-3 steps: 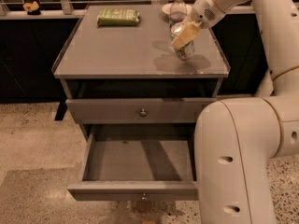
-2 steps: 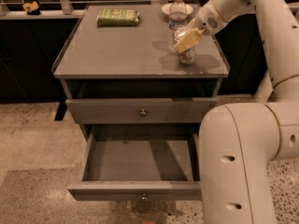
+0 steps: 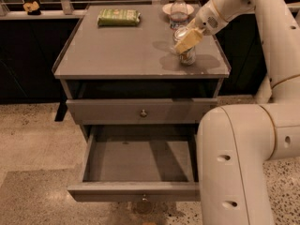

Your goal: Pick 7up can from middle drawer and place on counter

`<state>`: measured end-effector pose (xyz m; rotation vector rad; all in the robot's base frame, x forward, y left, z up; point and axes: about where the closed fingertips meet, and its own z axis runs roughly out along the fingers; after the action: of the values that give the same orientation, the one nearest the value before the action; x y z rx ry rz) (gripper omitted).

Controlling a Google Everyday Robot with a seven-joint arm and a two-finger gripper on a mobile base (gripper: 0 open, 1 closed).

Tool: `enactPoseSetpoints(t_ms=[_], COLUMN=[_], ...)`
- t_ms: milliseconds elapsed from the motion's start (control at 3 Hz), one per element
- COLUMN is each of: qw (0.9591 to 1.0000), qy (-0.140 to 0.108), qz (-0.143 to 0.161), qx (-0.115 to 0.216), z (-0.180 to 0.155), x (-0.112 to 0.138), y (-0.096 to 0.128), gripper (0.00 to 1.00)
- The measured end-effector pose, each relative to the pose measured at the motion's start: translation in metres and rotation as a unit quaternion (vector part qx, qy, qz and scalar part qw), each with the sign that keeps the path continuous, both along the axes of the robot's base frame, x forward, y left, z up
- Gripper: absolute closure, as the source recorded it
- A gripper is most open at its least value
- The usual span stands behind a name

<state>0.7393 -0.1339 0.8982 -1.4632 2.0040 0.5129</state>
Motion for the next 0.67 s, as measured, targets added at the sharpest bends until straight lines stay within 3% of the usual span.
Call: enactPoseSetpoints(t_ms=[667], qw=[1.0], qy=[0.0], qz=[0.0], qx=[0.0], z=[0.0], x=[0.0], y=[0.0], gripper=[0.35])
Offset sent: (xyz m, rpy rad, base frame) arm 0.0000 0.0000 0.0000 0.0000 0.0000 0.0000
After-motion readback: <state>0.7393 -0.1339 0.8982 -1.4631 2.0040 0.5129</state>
